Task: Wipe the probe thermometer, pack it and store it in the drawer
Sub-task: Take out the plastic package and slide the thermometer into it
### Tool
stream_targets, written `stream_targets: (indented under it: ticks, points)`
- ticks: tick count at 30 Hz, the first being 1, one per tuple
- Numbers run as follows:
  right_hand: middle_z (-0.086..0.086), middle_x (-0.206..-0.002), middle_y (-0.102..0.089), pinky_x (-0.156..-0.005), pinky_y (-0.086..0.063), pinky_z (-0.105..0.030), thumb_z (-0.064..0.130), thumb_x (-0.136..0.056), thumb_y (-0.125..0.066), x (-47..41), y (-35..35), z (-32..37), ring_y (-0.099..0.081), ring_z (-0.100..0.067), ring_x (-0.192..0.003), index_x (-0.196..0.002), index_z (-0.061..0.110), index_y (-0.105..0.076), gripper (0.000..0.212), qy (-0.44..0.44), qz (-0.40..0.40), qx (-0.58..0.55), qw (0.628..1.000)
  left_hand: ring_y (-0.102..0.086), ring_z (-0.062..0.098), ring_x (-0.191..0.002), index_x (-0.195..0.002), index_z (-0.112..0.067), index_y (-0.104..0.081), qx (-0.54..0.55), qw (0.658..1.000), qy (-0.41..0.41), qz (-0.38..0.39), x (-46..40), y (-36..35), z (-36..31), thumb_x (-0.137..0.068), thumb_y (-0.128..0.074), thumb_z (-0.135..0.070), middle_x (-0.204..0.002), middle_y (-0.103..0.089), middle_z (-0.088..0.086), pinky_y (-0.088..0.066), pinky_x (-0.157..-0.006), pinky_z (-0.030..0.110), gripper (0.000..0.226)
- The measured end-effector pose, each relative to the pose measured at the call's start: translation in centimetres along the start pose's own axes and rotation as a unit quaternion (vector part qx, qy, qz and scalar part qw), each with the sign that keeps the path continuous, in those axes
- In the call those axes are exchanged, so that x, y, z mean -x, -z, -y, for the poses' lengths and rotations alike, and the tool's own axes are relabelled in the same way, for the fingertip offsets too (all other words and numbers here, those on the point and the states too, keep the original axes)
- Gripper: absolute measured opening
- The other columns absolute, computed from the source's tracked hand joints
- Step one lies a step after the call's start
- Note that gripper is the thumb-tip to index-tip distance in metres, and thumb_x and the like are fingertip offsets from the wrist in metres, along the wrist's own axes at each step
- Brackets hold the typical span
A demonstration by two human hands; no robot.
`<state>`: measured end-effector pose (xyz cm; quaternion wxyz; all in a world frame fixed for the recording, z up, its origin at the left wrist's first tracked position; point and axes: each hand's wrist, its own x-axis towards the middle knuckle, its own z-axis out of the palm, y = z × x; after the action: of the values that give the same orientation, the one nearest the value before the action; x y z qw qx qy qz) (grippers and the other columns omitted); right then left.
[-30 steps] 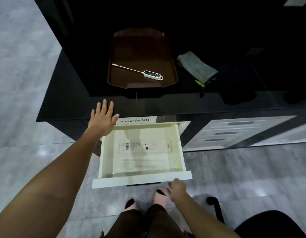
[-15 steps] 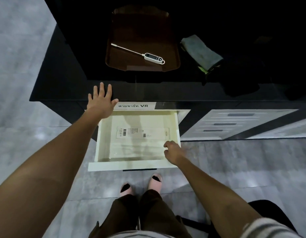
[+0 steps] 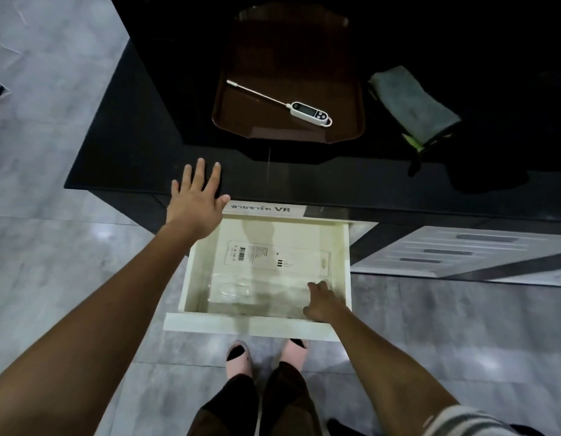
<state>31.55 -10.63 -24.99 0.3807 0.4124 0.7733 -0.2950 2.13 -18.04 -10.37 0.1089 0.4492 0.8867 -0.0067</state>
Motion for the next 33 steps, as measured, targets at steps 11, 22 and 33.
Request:
stream_targets:
  ticks: [11, 22, 33]
  points:
    - [-0.01, -0.116, -0.067, -0.088, -0.049, -0.03, 0.011, -0.096, -0.051, 4.3, 4.6, 0.5, -0.063, -0.026, -0.104, -0.106, 0.008, -0.07, 0.022, 0.096, -0.072, -0.118, 0.986, 0.011, 0.033, -0.145, -0.152, -0.025, 0.004, 0.045, 0.996, 0.004, 0.082, -0.2, 1.8, -0.1, -0.097, -0.028, -0.05, -0.16, 0.012, 0.009, -0.002, -0.115, 0.054, 0.067]
    - [0.001, -0.085, -0.065, -0.064, -0.047, -0.021, 0.022, -0.096, -0.051, 12.0, 16.7, 0.0, -0.06, -0.01, -0.072, -0.094, 0.019, -0.068, 0.017, 0.148, -0.122, -0.205, 0.96, 0.002, 0.034, -0.146, -0.152, -0.012, -0.003, 0.054, 0.984, -0.031, 0.166, 1.1, 5.4, 0.4, -0.097, -0.031, -0.052, -0.16, 0.007, 0.009, -0.013, -0.114, 0.054, 0.074]
    - [0.005, -0.077, -0.065, -0.062, -0.047, -0.021, 0.025, -0.097, -0.054, 17.0, 26.3, 3.0, -0.06, -0.009, -0.068, -0.082, 0.027, -0.068, 0.02, 0.239, -0.305, -0.259, 0.885, -0.024, 0.036, -0.141, -0.151, -0.008, -0.011, 0.359, 0.929, 0.09, -0.029, 1.5, 10.3, -1.8, -0.1, -0.032, -0.043, -0.157, -0.016, 0.018, -0.025, -0.111, 0.042, 0.066]
